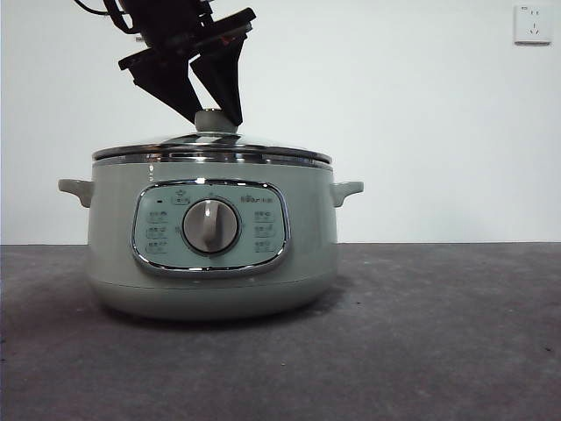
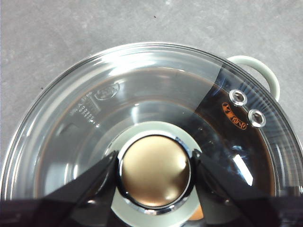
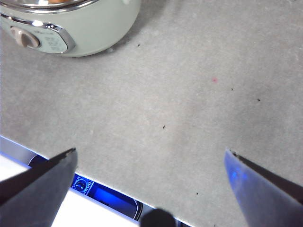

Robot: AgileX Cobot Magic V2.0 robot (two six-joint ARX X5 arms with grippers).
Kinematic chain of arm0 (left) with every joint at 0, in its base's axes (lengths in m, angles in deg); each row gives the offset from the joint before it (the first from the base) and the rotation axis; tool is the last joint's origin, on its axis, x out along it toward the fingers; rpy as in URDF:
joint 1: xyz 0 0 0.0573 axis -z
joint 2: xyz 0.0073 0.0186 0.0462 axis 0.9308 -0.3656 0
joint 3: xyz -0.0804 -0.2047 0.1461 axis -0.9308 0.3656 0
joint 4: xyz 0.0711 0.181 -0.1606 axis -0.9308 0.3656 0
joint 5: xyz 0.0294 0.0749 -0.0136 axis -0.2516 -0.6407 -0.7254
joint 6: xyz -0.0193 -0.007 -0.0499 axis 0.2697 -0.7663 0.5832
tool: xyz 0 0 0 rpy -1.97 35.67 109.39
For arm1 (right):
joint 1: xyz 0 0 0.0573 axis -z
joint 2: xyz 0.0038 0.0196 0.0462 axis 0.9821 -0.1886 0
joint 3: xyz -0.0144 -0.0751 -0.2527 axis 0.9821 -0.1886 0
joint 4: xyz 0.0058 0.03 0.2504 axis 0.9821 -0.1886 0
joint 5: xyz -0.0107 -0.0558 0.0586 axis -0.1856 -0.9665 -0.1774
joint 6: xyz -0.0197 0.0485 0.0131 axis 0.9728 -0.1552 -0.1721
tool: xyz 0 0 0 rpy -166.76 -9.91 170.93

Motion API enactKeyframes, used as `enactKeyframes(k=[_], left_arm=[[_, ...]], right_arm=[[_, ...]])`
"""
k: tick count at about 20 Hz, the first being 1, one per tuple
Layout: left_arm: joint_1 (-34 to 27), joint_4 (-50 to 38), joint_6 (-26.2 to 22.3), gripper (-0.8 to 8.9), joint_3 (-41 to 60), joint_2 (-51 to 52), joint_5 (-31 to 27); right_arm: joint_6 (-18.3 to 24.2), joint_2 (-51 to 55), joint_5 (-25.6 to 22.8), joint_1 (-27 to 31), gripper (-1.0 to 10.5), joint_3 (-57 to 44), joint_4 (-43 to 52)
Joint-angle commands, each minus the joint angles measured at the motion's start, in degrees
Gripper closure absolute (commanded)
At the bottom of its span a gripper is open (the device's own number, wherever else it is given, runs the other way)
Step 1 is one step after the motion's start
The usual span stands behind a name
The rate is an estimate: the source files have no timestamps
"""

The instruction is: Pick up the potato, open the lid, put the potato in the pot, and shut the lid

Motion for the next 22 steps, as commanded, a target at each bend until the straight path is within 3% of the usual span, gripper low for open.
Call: enactKeyframes(k=[1,11,12,13,14,15,22], left_arm=[[-0.3,-0.1,-0.4,8.22,-0.1,-0.2,-0.3],[2.6,0.9,-2.1,8.02,-0.1,-0.3,-0.4],[2.6,1.0,-1.7,7.13,-0.1,-0.3,-0.4],[2.6,1.4,-0.8,5.56,-0.1,-0.3,-0.4],[2.6,1.6,-0.1,3.37,-0.1,-0.3,-0.4],[2.6,1.9,0.1,1.97,-0.2,-0.2,-0.4],[2.8,13.2,0.3,1.79,-9.0,1.0,-0.4]], right_arm=[[-0.6,0.0,0.2,0.0,2.9,-0.7,0.3],[-0.7,0.0,0.2,0.0,2.9,-0.7,0.3],[-0.7,0.0,0.2,0.0,2.9,-0.7,0.3],[-0.7,0.0,0.2,0.0,2.9,-0.7,0.3],[-0.7,0.0,0.2,0.0,2.9,-0.7,0.3],[-0.6,0.0,0.2,0.0,2.9,-0.7,0.3],[-0.6,0.0,0.2,0.0,2.9,-0.7,0.2]])
